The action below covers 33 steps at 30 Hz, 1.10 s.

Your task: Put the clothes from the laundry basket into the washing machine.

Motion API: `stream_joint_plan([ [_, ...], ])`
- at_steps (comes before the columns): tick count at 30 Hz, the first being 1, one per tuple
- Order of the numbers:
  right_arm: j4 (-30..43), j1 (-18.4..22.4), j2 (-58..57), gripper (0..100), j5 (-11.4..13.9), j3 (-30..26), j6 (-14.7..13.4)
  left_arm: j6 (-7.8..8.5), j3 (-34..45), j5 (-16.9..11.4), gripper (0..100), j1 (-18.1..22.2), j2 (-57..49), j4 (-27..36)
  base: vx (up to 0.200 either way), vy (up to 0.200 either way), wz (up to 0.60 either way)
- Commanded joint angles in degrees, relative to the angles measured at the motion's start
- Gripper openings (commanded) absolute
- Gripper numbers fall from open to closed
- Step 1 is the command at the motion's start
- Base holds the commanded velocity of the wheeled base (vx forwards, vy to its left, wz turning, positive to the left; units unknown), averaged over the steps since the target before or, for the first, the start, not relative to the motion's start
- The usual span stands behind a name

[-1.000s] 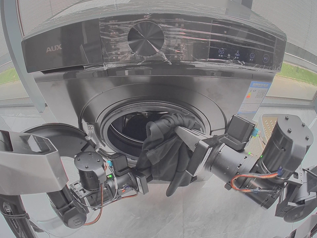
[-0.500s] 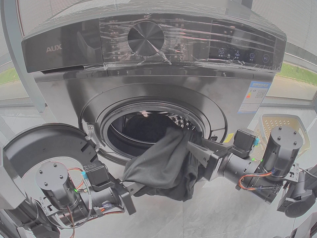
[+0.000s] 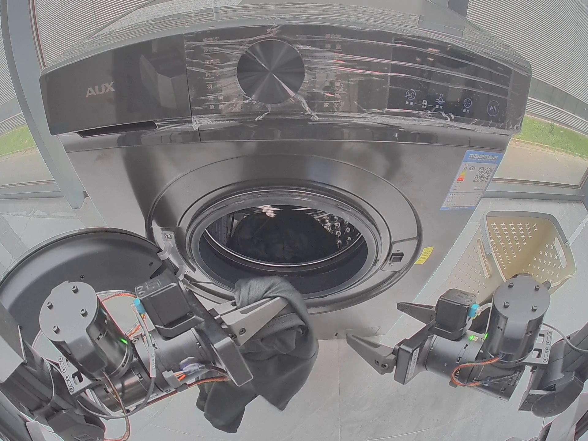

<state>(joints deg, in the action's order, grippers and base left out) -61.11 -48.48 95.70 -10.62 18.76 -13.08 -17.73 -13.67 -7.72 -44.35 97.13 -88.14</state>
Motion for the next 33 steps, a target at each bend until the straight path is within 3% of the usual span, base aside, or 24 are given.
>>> stream_joint_plan([
  [1, 0.0, -0.6, 0.1, 100, 0.3, -1.0, 0.4, -0.03, -1.5, 0.1, 0, 0.0, 0.4, 0.0, 0.0, 0.0, 0.0],
  [21, -3.5, -5.6, 3.3, 100, 0.7, -0.3, 2.1, -0.2, -7.5, 2.0, 0, 0.4, 1.4, 5.3, 0.0, 0.0, 0.0],
  [27, -5.7, -6.0, 7.0, 100, 1.5, 1.5, 2.7, -0.2, -12.5, 7.5, 0, 0.8, 6.9, 6.0, 0.0, 0.0, 0.0],
  [33, -5.7, -5.0, 11.2, 100, 1.5, 3.4, 4.4, -0.12, -14.4, 8.3, 0, 0.8, 8.9, 6.2, 0.0, 0.0, 0.0],
])
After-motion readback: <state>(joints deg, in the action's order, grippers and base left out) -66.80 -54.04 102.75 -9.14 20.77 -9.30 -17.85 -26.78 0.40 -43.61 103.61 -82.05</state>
